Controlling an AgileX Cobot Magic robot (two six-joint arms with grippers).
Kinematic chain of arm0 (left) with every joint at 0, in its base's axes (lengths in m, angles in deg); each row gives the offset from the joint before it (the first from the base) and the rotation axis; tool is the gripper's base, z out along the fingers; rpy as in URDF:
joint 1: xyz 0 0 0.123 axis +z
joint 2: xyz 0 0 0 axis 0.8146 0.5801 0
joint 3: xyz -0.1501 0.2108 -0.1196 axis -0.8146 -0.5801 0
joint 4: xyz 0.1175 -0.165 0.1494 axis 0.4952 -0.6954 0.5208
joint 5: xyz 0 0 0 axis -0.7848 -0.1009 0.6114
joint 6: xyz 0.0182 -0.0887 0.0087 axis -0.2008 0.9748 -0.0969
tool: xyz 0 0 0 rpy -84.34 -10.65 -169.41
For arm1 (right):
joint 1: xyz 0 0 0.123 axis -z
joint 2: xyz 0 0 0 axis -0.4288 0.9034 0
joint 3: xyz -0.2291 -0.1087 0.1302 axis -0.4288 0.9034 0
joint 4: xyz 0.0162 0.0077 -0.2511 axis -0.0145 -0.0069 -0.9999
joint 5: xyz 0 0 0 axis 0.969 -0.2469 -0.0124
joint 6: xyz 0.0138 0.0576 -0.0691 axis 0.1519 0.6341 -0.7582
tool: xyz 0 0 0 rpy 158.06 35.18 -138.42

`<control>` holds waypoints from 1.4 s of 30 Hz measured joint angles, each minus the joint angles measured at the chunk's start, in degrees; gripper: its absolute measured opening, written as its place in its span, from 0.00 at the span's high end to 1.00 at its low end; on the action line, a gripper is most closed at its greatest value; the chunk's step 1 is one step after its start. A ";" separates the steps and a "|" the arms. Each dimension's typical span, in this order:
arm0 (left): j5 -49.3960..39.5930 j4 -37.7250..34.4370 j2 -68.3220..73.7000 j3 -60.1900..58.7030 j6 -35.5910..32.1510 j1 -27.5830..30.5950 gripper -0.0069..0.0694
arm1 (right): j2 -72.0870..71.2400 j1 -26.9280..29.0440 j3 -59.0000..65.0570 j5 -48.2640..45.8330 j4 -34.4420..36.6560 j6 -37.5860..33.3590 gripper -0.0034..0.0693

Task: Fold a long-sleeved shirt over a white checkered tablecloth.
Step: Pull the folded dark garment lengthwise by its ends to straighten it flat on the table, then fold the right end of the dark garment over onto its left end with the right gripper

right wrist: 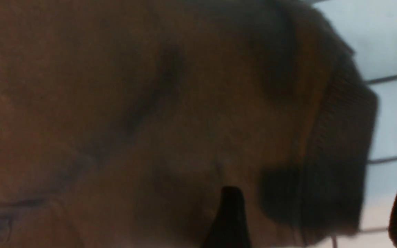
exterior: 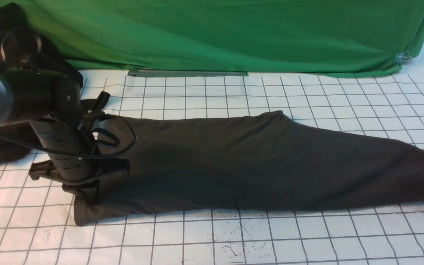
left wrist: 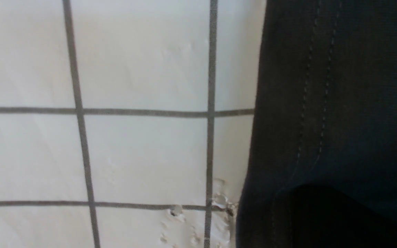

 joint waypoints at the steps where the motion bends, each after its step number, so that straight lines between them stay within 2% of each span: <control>1: -0.05 -0.05 0.00 0.00 -0.06 0.00 0.91 | 0.45 0.05 -0.14 0.05 0.00 -0.07 0.19; 3: -0.05 -0.44 0.00 0.00 -0.37 0.07 0.91 | 1.12 0.02 -0.29 0.20 0.00 -0.35 0.20; 5: -0.05 -1.12 0.00 0.00 -1.25 0.32 0.91 | 1.86 0.02 -0.28 0.26 0.08 -0.85 0.25; 9: 0.10 -1.51 0.00 0.00 -2.43 0.38 0.91 | 2.30 0.02 -0.28 0.39 0.08 -2.86 0.59; 10: 0.10 -1.55 0.00 0.00 -2.75 0.38 0.91 | 2.30 0.08 -0.28 0.39 0.08 -3.26 0.74; 11: 0.10 -1.55 0.00 0.00 -2.72 0.38 0.91 | 2.30 0.14 -0.28 0.39 0.14 -3.34 0.76; 12: 0.10 -1.61 0.00 0.00 -2.91 0.38 0.91 | 2.30 0.24 -0.28 0.34 0.41 -3.63 0.86; 13: 0.10 -1.67 0.00 0.00 -2.98 0.38 0.91 | 2.30 0.32 -0.28 0.28 0.54 -3.73 0.89; 25: 0.10 -2.48 0.06 0.00 -4.55 0.38 0.91 | 2.30 1.87 -0.28 -0.43 -1.44 -3.39 0.92; 29: 0.10 -2.83 0.06 0.00 -4.55 0.38 0.91 | 2.30 1.87 -0.28 -0.43 -1.64 -1.94 0.88; 31: 0.04 -2.98 0.06 0.00 -4.55 0.38 0.91 | 2.30 1.87 -0.31 -0.85 -2.23 -0.76 0.73; 34: -0.24 -3.10 -0.53 -0.20 -4.71 0.38 0.91 | 1.72 1.93 -0.35 -1.12 -3.03 0.01 0.39; 35: -0.30 -3.18 -0.61 -0.27 -4.71 0.38 0.91 | 1.57 1.93 -0.40 -1.04 -3.14 0.08 0.35; 36: -0.61 -3.24 -1.38 -0.46 -4.71 0.38 0.91 | 1.08 1.93 -0.57 -0.80 -3.35 0.29 0.21; 37: -1.03 -3.24 -2.14 -0.52 -4.71 0.38 0.91 | 0.75 1.93 -1.01 -0.56 -3.40 0.41 0.13; 39: -1.89 -3.24 -4.10 -0.66 -4.71 0.40 0.91 | 0.21 1.93 -1.95 0.31 -3.36 0.48 0.05; 42: -3.06 -3.24 -8.18 -0.71 -4.71 0.44 0.91 | 0.22 1.87 -2.75 2.85 -2.30 0.55 0.04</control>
